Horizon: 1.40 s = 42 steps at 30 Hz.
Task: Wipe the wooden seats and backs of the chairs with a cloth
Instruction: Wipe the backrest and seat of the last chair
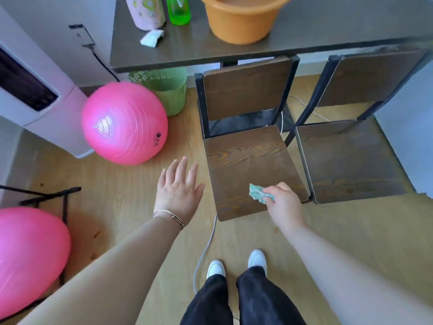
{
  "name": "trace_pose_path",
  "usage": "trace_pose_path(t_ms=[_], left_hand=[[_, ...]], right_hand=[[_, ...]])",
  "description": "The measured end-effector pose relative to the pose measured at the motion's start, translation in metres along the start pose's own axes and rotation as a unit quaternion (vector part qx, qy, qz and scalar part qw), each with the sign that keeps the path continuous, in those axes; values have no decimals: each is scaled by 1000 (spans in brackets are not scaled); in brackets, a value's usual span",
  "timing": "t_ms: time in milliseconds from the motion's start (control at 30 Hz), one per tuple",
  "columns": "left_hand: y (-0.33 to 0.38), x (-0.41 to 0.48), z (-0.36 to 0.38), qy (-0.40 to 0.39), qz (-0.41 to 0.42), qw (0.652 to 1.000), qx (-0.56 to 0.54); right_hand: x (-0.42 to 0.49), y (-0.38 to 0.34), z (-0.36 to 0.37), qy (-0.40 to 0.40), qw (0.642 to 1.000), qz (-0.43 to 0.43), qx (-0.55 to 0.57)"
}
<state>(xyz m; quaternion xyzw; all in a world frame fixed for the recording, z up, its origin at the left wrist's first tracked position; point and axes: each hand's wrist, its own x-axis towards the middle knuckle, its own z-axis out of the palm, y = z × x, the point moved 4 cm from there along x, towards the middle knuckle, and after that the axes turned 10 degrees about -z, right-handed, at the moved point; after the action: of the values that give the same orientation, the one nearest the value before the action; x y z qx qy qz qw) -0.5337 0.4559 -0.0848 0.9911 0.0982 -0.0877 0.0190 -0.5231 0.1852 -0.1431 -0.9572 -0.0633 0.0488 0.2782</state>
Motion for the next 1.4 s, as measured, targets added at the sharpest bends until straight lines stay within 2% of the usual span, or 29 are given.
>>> trace_pose_path(t_ms=[133, 267, 767, 1100, 1400], left_hand=[[9, 4, -63, 44, 26, 999, -12], [23, 5, -106, 43, 37, 998, 7], [97, 9, -263, 149, 95, 984, -19], [170, 3, -295, 166, 117, 979, -11], [300, 3, -277, 134, 95, 986, -2]], right_hand=[[0, -12, -61, 52, 998, 31, -2], [6, -30, -117, 97, 994, 47, -12], [-3, -91, -297, 188, 979, 53, -51], [7, -46, -350, 213, 974, 74, -11], [11, 49, -411, 180, 981, 67, -4]])
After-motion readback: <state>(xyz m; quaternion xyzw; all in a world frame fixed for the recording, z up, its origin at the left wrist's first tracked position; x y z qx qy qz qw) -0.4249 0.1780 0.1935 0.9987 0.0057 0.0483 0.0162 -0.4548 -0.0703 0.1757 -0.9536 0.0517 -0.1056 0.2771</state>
